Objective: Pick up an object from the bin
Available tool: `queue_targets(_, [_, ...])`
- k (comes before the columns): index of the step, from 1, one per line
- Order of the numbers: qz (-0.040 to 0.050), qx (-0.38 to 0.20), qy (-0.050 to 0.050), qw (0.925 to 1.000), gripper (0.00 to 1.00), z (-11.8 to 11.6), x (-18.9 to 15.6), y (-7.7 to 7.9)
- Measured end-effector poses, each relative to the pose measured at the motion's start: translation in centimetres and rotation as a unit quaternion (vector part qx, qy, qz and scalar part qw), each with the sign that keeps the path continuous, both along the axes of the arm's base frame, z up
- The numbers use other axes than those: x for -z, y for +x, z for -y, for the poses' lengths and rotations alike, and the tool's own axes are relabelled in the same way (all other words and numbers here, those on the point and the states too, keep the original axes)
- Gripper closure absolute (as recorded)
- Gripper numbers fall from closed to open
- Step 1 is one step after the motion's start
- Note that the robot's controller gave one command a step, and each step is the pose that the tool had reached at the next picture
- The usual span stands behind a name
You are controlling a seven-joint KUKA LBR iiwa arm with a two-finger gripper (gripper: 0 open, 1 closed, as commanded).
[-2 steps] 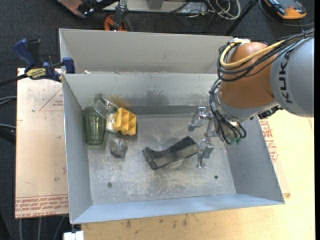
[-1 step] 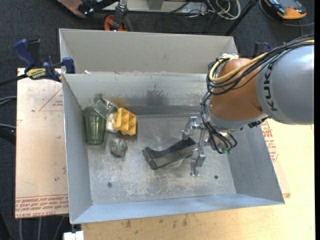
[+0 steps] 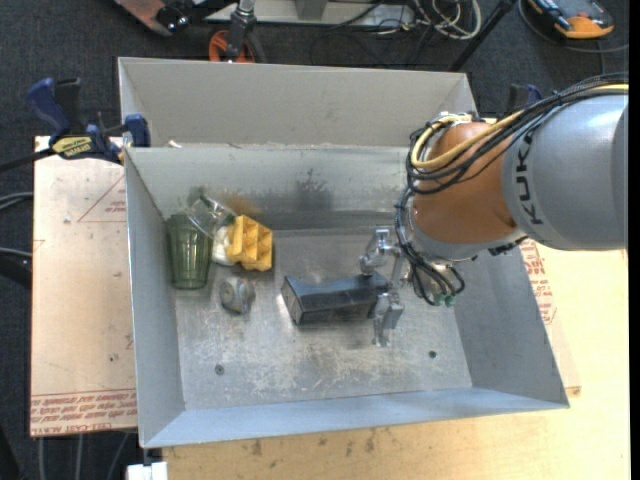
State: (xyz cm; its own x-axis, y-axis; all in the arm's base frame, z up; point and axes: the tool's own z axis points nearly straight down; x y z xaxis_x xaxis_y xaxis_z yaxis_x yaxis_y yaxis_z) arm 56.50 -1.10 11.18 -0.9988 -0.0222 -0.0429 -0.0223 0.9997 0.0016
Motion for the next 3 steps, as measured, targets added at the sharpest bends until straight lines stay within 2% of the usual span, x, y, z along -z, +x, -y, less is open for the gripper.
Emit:
queue_targets(1, [-0.0211, 0.102, 0.002, 0.9945, 1.0, 0.0, 2.8, 1.0])
queue_targets(2, [-0.021, 0.102, 0.002, 0.9945, 1.0, 0.0, 2.8, 1.0])
queue_targets(3, [-0.0182, 0.121, 0.001, 0.9925, 1.0, 2.8, -14.9, 1.9])
